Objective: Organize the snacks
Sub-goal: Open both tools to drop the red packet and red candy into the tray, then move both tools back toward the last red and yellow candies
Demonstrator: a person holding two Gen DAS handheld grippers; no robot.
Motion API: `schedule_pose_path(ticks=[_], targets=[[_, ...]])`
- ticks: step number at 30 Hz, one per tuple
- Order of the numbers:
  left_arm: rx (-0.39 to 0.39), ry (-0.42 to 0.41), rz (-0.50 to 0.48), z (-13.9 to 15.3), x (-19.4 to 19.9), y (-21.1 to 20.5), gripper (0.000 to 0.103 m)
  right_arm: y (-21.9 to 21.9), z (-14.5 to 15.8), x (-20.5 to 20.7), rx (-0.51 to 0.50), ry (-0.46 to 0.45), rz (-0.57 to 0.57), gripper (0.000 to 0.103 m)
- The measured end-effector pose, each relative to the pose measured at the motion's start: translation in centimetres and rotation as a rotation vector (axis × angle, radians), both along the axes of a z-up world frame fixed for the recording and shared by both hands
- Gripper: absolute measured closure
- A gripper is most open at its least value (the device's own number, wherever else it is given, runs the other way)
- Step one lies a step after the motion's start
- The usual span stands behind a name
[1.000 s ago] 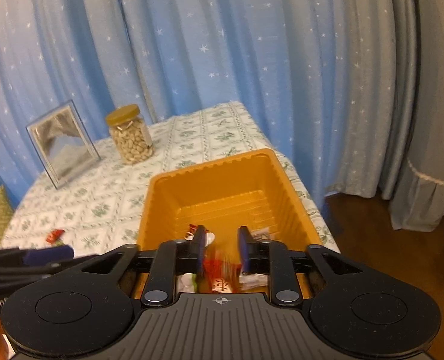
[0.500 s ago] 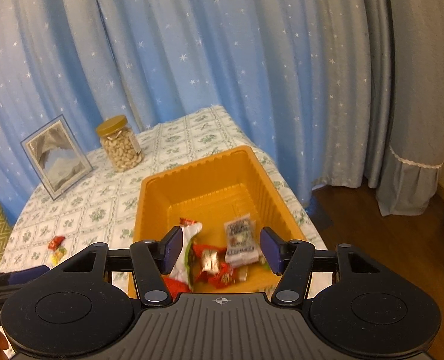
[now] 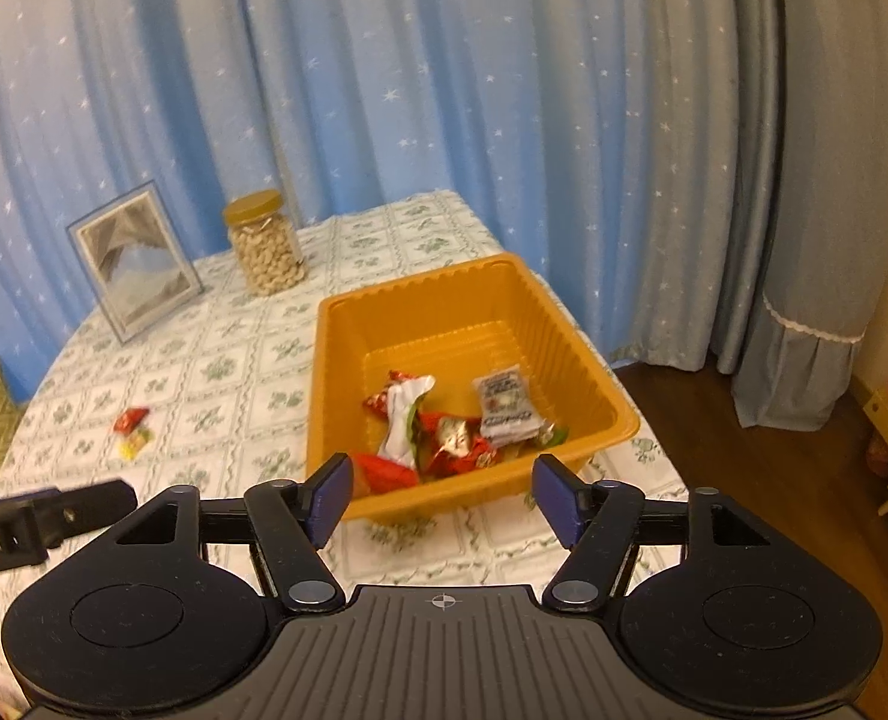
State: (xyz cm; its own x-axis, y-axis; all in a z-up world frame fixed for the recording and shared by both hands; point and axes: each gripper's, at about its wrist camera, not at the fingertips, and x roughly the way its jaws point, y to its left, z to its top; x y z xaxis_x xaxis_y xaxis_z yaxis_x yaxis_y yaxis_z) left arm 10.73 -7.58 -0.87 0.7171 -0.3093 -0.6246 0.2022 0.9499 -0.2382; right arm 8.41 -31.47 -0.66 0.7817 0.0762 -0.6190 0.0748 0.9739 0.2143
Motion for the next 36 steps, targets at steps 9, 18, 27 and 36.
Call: schedule_pose_path(ticks=[9, 18, 27, 36], targets=[[0.011, -0.031, 0.023, 0.9, -1.9, 1.6, 0.011, 2.2, 0.2, -1.4, 0.011, 0.004, 0.03, 0.033], [0.01, -0.03, 0.06, 0.9, -2.6, 3.7, 0.01, 3.4, 0.3, -1.5, 0.008, 0.005, 0.052, 0.033], [0.009, -0.042, 0.083, 1.1, -2.8, 5.2, 0.01, 4.6, 0.5, -1.4, -0.004, 0.004, 0.075, 0.032], [0.028, -0.035, 0.153, 0.4, -2.8, 8.5, 0.01, 6.9, 0.3, -0.4, -0.016, 0.007, 0.136, 0.032]])
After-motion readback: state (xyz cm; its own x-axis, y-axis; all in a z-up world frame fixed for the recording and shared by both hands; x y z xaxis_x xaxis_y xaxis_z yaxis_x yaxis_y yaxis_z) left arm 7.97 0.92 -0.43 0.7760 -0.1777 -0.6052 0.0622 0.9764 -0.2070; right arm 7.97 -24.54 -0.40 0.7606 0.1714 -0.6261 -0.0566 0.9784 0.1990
